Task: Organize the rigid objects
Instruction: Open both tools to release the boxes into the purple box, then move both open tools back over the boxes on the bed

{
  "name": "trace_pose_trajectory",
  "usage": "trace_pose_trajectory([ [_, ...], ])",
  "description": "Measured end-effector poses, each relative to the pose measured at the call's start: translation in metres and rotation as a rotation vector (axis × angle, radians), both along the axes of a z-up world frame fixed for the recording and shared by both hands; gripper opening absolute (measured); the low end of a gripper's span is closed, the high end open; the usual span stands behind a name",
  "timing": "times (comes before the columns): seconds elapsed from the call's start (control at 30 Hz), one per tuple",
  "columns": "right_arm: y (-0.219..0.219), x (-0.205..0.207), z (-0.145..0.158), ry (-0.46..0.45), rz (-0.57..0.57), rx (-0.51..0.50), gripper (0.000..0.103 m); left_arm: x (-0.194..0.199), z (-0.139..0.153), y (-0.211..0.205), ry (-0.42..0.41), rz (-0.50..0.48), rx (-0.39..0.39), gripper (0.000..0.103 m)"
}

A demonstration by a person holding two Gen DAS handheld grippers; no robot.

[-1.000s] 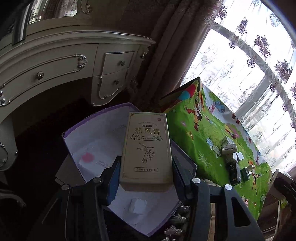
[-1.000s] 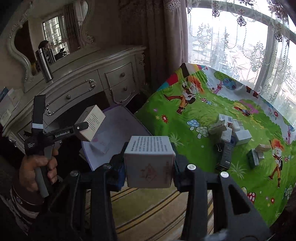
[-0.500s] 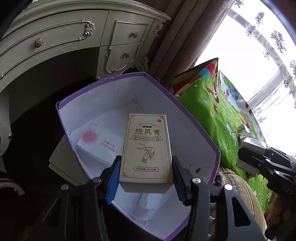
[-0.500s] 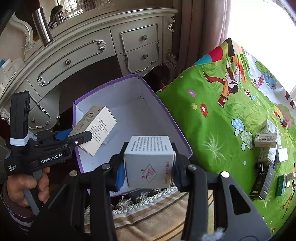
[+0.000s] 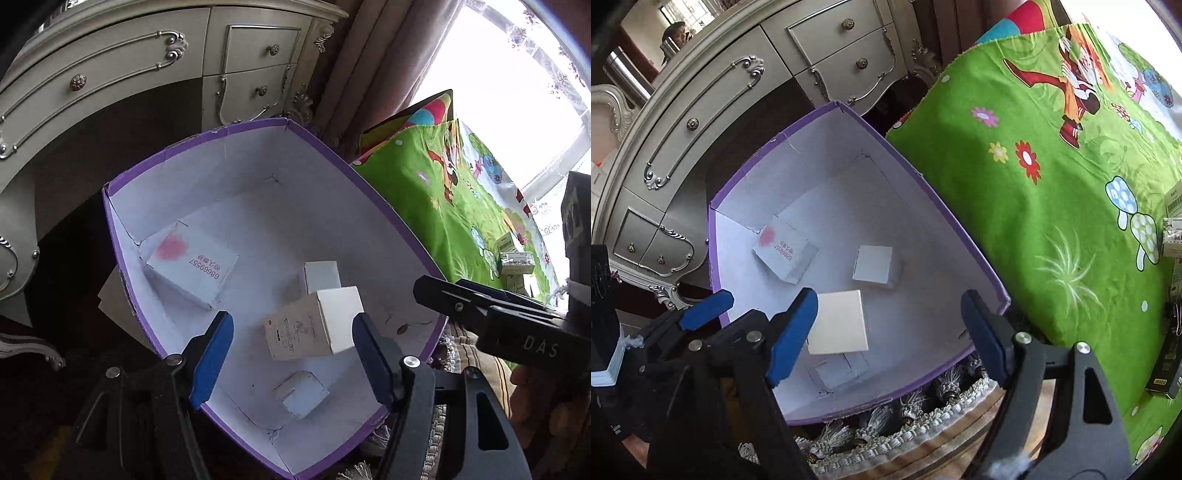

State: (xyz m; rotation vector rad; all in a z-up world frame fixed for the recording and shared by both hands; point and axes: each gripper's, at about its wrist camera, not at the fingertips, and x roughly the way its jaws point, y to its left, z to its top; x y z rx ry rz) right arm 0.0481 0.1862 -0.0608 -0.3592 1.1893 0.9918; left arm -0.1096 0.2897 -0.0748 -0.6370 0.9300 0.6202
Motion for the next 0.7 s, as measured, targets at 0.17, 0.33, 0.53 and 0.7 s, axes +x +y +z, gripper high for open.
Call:
trace_pose_trajectory([
  [0.17, -0.063, 0.004, 0.051, -0.078, -0.107, 0.103, 0.085, 0.001, -0.004, -0.017, 0.079, -0.006, 0.109, 0.068],
  [0.33, -0.136, -0.001, 0.091, -0.289, -0.276, 0.187, 0.092, 0.004, -0.029, -0.030, 0.142, -0.084, 0.043, 0.068],
  [0.53, -0.219, 0.029, 0.126, -0.430, -0.624, 0.302, 0.093, 0.044, -0.016, -0.054, 0.096, -0.404, 0.072, 0.067],
  [0.7, -0.280, 0.057, 0.158, -0.505, -0.783, 0.289, 0.099, 0.103, -0.014, -0.059, 0.060, -0.612, -0.064, 0.035],
])
